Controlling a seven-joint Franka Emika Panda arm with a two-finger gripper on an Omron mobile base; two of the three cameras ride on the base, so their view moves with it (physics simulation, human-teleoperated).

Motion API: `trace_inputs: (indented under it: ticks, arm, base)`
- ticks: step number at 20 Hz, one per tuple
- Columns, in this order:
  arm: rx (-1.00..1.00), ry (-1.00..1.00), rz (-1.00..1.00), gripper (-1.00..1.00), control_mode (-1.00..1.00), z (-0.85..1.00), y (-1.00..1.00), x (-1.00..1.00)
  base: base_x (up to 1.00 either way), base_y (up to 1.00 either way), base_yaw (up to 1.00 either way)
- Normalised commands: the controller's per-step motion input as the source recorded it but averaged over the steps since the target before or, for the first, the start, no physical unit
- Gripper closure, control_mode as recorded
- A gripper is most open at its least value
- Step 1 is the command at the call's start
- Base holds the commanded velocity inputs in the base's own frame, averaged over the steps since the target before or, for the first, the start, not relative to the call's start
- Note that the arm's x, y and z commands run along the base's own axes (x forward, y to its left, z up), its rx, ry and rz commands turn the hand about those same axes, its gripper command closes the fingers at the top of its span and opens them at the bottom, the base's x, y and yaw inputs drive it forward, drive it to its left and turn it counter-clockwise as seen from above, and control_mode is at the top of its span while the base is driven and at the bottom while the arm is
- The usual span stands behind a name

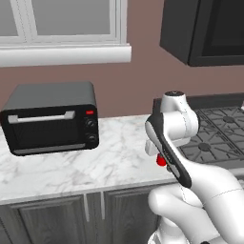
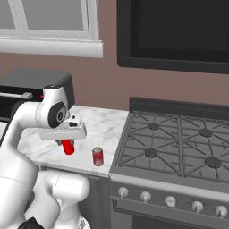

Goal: Four empty soda cans are scattered around the kitchen. Gather all the cans and cluster them next to the stove for recycling.

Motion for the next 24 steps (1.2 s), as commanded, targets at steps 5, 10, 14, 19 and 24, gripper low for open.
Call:
trace_inputs:
  ticks: [5,10,14,19,24]
  arm:
    - [0.00,0.00,0.00,1.00,1.00,0.00,0.00,0.00]
    - [0.00,0.00,-0.11,1.00,-1.00,-0.01,0.00,0.17]
    - [0.00,-0.04,-0.18,1.00,-1.00,-0.06,0.04,0.27]
    - [0.00,-0.06,-0.19,1.00,-1.00,-0.10,0.06,0.25]
    - [0.00,-0.03,-0.18,1.00,-1.00,-0.10,0.00,0.29]
  base:
    - [0.33,0.05,-0.21]
    - [0.14,0.00,-0.08]
    - [0.00,0.00,0.00]
    - [0.00,0.00,0.00]
    - [0.00,0.00,0.00]
